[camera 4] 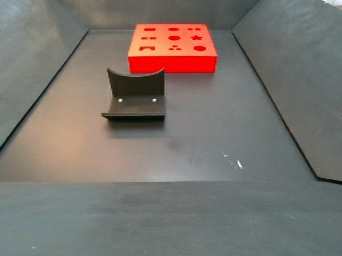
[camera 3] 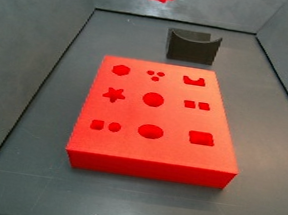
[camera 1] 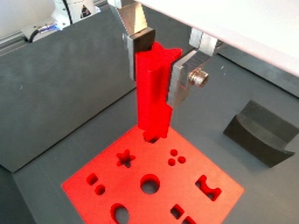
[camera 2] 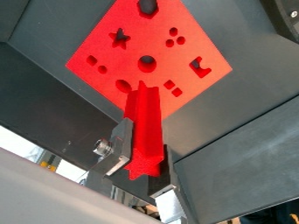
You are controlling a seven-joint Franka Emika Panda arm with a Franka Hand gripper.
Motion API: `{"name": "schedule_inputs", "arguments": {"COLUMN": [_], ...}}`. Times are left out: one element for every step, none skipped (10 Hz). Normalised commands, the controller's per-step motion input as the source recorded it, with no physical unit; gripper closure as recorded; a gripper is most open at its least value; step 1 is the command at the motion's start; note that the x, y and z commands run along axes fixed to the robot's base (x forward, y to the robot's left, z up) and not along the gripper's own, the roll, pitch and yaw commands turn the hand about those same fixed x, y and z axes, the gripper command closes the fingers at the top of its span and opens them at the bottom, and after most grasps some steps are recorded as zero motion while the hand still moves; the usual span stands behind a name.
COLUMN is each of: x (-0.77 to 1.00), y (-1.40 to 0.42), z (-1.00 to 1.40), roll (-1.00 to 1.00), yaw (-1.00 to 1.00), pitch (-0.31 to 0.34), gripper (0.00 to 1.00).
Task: Insert the star object.
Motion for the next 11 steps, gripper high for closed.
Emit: {"name": "schedule_inputs", "arguments": {"x": [0.23, 0.10, 0.15, 0.21, 0.19, 0.21, 0.08, 0.00, -0.09, -0.21, -0.17], "y": [-0.36, -0.42, -0.56, -0.41, -0.14, 0.00, 0.04, 0.11, 0.12, 0.10, 0.04], "z": [-0.03, -0.21, -0.31, -0.47, -0.54, -0.53, -0.42, -0.35, -0.32, -0.28, -0.23], "roll": [0.07, 0.06, 0.20, 0.14, 0.05, 0.01, 0.10, 0.09, 0.07, 0.09, 0.15], "yaw": [0.00, 0.03, 0.03, 0.04, 0.04, 0.00, 0.04, 0.00, -0.10, -0.21, -0.22], "pitch": [0.019, 0.000, 0.000, 0.000, -0.003, 0.000, 0.000, 0.090, 0.057, 0.000, -0.026], "gripper": [1.00, 1.00, 1.00, 1.00, 1.00, 1.00, 1.00, 1.00, 1.00, 1.00, 1.00]}}
